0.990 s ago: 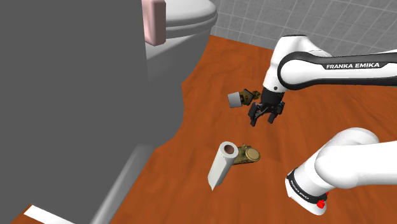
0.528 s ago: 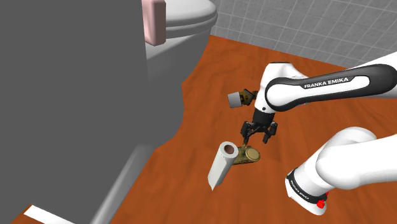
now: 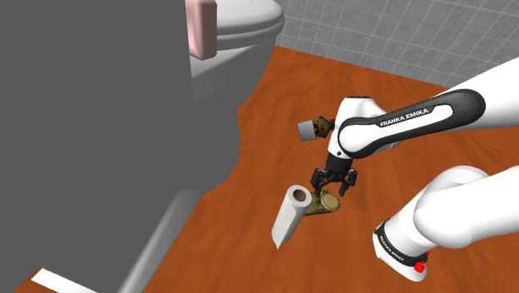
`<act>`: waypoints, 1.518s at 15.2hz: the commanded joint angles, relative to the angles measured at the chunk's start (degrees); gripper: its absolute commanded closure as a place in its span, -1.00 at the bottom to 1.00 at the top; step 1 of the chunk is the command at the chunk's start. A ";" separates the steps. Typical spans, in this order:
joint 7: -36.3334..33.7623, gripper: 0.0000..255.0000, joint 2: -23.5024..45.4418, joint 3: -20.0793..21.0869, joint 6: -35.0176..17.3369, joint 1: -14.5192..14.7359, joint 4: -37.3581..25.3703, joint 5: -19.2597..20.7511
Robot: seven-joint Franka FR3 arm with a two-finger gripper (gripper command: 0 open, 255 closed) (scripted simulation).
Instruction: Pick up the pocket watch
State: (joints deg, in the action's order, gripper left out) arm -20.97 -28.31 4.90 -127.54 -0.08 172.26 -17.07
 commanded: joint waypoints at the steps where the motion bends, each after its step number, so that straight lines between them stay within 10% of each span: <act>1: 0.12 -1.00 0.87 0.08 -1.01 0.16 0.07 -0.26; 2: 0.08 1.00 0.73 0.09 -0.90 0.16 0.10 -0.25; 11: 0.12 1.00 0.88 0.08 -1.01 0.16 0.06 -0.27; 23: -2.67 1.00 -10.17 -0.42 13.63 -0.96 -3.71 2.37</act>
State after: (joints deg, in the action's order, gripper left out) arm -23.38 -37.63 4.49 -115.12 -1.03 168.89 -14.82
